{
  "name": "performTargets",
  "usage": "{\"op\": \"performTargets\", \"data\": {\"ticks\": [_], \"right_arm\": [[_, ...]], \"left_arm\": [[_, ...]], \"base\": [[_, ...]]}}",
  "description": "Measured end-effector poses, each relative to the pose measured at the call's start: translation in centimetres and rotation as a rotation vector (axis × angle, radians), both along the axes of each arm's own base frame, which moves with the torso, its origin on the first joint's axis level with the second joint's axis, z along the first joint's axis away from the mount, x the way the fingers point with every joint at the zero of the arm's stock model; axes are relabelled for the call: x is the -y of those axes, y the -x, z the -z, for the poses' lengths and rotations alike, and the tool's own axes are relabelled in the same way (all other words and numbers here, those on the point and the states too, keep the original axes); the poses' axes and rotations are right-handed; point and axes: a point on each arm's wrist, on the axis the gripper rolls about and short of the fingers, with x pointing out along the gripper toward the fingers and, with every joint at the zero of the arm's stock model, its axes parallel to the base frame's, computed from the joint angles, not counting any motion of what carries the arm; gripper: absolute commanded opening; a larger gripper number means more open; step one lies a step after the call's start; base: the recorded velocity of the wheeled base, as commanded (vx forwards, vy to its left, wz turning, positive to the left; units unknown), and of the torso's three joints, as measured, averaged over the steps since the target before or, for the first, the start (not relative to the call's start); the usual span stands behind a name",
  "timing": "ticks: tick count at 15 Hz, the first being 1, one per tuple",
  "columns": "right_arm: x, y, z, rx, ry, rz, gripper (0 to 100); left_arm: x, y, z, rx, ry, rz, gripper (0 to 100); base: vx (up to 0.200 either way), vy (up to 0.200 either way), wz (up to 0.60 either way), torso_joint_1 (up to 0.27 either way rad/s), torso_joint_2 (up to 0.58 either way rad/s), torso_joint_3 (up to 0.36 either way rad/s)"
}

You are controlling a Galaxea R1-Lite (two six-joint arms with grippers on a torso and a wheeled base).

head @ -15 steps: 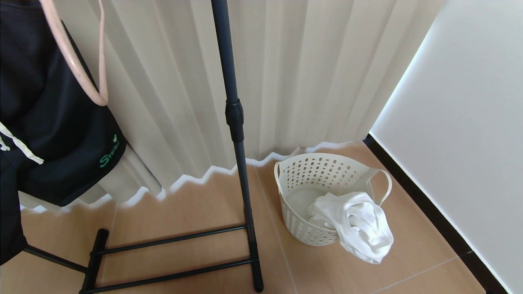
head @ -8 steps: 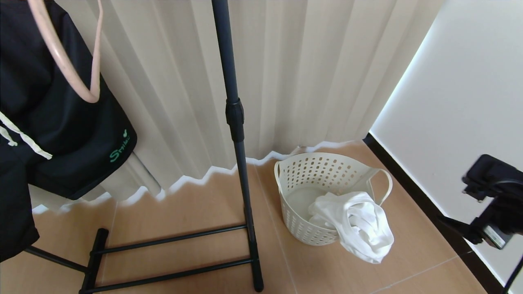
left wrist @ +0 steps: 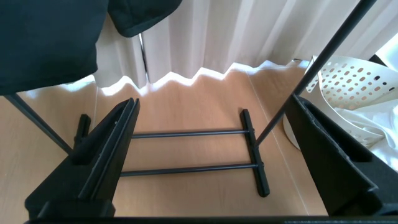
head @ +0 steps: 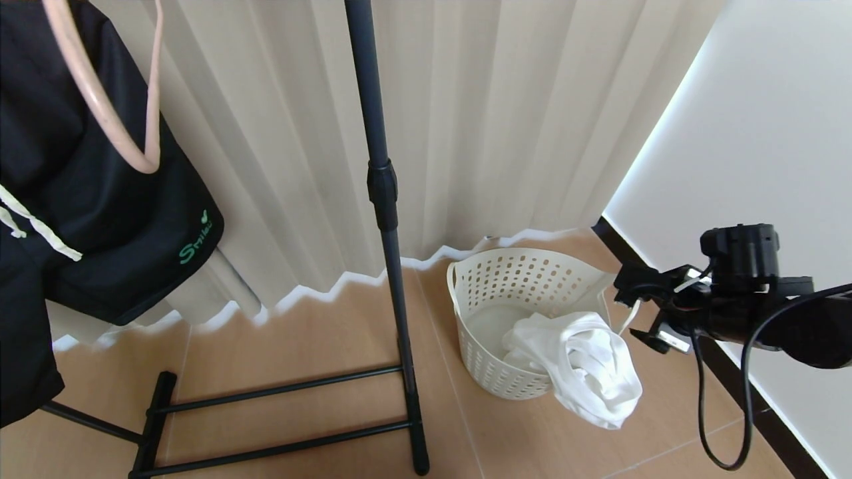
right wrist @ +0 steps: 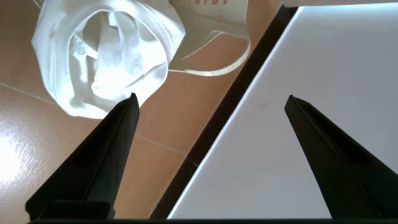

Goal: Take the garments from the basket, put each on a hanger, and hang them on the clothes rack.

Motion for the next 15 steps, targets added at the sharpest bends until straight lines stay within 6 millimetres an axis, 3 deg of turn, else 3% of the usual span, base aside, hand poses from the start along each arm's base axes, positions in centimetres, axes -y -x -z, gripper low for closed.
{"op": "performTargets", "data": {"ticks": [10,15], "right_arm": [[-0.1,-6.4,9.3,-0.140,0.018,0.013,100],[0.3,-8.5,10.7,-0.131,0.027,0.041,100]], "left_arm": [[0.0,0.0,0.0,0.000,0.001,-0.001,100],[0.0,0.0,0.0,0.000,0.001,-0.001,100]], "base": [[0.000,0.000,0.00,0.000,0.00,0.000],[0.000,0.000,0.00,0.000,0.00,0.000]]}}
